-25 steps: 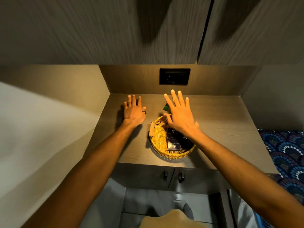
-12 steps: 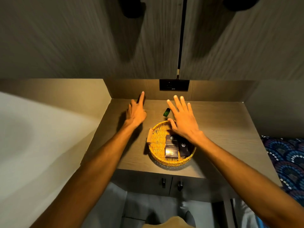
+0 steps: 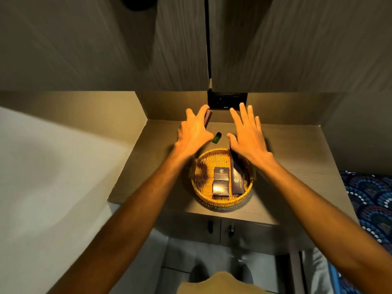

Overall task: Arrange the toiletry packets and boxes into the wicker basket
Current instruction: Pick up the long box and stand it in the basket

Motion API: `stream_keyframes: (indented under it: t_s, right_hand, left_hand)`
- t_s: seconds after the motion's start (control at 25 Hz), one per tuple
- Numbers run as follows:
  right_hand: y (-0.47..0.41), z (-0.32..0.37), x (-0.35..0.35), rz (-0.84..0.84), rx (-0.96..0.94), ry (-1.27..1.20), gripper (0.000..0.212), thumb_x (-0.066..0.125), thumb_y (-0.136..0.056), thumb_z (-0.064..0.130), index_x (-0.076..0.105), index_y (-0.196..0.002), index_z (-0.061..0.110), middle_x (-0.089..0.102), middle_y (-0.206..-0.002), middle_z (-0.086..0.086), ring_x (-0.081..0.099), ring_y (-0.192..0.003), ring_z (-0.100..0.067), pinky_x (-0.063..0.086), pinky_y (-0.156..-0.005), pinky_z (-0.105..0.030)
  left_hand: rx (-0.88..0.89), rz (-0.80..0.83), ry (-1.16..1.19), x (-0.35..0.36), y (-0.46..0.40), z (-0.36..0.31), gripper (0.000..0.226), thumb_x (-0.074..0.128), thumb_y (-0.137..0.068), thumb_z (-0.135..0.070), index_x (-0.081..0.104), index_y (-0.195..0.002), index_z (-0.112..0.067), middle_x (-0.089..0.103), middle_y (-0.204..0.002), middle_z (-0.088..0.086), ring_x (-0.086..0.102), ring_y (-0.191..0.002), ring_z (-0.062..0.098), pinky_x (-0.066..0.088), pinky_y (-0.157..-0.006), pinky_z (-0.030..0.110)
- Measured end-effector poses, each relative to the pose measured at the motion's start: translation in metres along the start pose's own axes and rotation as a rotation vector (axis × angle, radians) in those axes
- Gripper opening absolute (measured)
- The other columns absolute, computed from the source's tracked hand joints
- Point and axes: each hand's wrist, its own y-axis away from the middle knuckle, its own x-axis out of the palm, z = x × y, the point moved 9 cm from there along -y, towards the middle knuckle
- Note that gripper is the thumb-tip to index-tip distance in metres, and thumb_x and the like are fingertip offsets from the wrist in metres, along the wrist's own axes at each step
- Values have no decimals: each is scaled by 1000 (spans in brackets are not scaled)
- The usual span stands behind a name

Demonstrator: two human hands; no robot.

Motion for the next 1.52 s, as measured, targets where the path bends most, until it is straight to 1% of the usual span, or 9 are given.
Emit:
stream_keyframes:
  t_s: [0.12, 0.36, 0.48, 0.8, 1.0, 1.08, 1.2, 1.36, 1.52]
  right_hand:
    - [3, -6, -1, 16, 20, -18, 84, 63, -95, 30, 17, -165, 21, 1, -174, -13, -4, -161, -36, 11, -128, -60]
    - [3, -10, -6, 18, 38, -22, 85, 64, -95, 29, 17, -165, 20, 0, -174, -13, -4, -161, -35, 12, -127, -59]
    - [3, -9, -8, 13, 34, -19, 85, 65, -95, 29, 17, -165, 20, 0, -174, -12, -4, -161, -35, 13, -127, -59]
    - [4, -4, 0, 54, 41, -24, 84, 63, -96, 29, 17, -165, 19, -1, -174, -12, -5, -161, -34, 13, -128, -59]
    - [3, -3, 1, 55, 33, -13, 83, 62, -96, 28, 17, -165, 19, -1, -174, -13, -5, -161, -35, 14, -127, -60]
    - [3, -4, 3, 58, 37, -4, 83, 62, -96, 28, 17, -165, 19, -1, -174, -13, -5, -161, -35, 15, -127, -60]
    - [3, -6, 6, 60, 39, 20, 83, 62, -96, 29, 18, -165, 18, 0, -174, -14, -3, -161, -36, 17, -127, -60]
    - [4, -4, 10, 54, 25, 20, 83, 63, -95, 30, 20, -164, 18, 4, -173, -14, 0, -161, -37, 19, -125, -60]
    - [6, -8, 15, 52, 28, 12, 81, 62, -95, 32, 21, -164, 20, 6, -173, -14, 1, -161, -36, 17, -125, -59]
  left_hand:
    - [15, -84, 69, -22, -17, -10, 88, 80, -83, -22, 33, -156, -30, 43, -137, 15, 57, -122, 41, 45, -81, 36]
    - [-81, 200, -39, 37, -10, -6, 72, 80, -85, -29, 43, -145, -17, 52, -135, 18, 54, -127, 40, 53, -98, 47]
    - [-138, 240, -84, 58, -1, 11, 66, 78, -88, -29, 45, -142, -11, 55, -135, 21, 57, -125, 39, 53, -103, 50]
    - [-187, 234, -125, 66, -8, 21, 61, 79, -86, -32, 53, -136, -9, 63, -128, 17, 62, -119, 35, 57, -98, 48]
    - [-200, 247, -115, 66, -16, 23, 42, 78, -88, -30, 64, -121, -8, 67, -111, 12, 68, -104, 29, 62, -91, 45]
    - [-207, 298, -155, 75, -13, 26, 40, 77, -87, -32, 66, -116, -8, 68, -103, 10, 70, -98, 27, 63, -87, 44]
    - [-186, 328, -264, 88, -5, 29, 42, 75, -87, -38, 66, -117, -10, 67, -102, 7, 68, -101, 27, 60, -89, 43]
    - [-169, 334, -310, 95, -5, 31, 45, 71, -87, -38, 65, -122, -11, 68, -119, 11, 63, -113, 30, 56, -94, 44]
    - [-67, 248, -373, 91, -5, 24, 64, 62, -95, -46, 48, -147, -11, 48, -148, 21, 43, -138, 39, 41, -111, 50]
